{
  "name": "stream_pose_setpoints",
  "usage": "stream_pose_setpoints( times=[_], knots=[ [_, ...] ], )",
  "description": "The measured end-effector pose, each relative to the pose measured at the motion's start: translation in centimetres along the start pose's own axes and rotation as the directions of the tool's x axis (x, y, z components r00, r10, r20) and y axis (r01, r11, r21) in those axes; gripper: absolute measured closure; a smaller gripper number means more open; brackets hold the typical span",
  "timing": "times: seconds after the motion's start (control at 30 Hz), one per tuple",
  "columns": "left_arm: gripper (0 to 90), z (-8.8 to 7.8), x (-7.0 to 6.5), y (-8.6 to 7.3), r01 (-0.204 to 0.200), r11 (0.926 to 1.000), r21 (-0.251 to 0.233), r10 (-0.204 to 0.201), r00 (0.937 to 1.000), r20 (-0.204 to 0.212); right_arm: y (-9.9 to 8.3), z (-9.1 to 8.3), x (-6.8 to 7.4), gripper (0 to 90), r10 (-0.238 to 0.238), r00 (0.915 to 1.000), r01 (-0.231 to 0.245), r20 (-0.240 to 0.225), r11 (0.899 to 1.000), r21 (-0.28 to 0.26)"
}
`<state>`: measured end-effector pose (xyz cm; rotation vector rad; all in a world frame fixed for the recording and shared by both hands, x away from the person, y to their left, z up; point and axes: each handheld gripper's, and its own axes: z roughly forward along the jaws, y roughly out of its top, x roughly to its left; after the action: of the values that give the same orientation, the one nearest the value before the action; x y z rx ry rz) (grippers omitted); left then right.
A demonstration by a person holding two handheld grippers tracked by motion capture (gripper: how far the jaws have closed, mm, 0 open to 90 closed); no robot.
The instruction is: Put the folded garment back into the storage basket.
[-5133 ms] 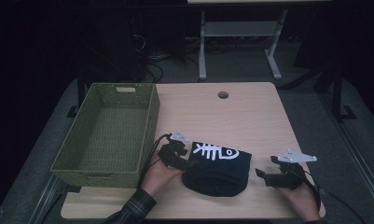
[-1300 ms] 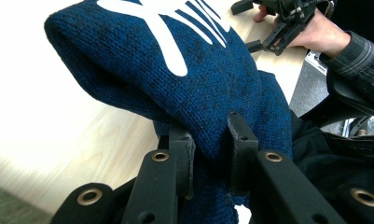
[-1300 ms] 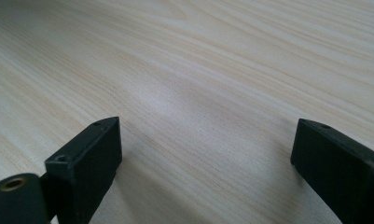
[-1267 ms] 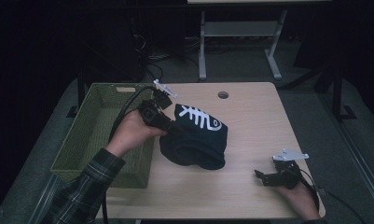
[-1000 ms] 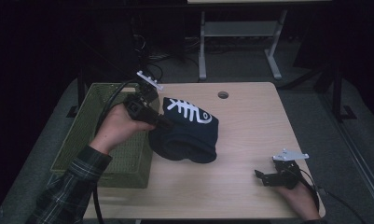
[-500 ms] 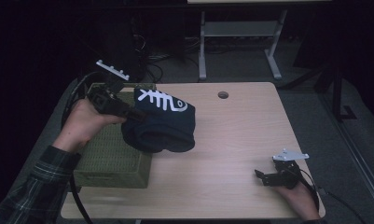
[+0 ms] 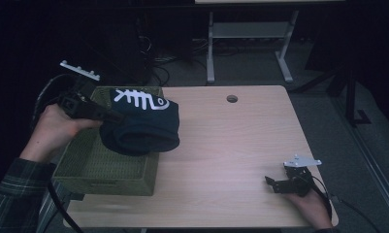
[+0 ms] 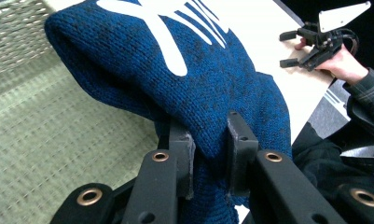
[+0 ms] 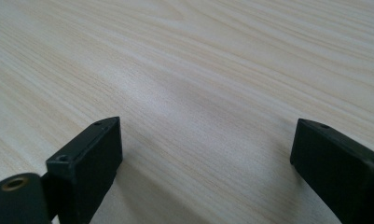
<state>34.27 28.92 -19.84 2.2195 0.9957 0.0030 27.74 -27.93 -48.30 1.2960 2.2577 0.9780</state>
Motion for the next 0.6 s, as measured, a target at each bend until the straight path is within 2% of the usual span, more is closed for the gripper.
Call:
stream_pose_setpoints(
  times=[0.27, 0.6],
  knots=[
    [76.2, -2.3, 1.2, -1.6, 0.032, 0.9987, -0.039, -0.033, 0.9992, -0.025, 0.0, 0.0, 0.0, 8.7, 0.004, 1.0000, -0.004, 0.001, 1.000, 0.002],
    [76.2, -3.1, 2.4, -3.8, 0.072, 0.9967, -0.037, -0.074, 0.9956, -0.057, 0.0, 0.0, 0.0, 8.6, 0.002, 1.0000, -0.002, 0.001, 1.000, 0.004]
  ],
)
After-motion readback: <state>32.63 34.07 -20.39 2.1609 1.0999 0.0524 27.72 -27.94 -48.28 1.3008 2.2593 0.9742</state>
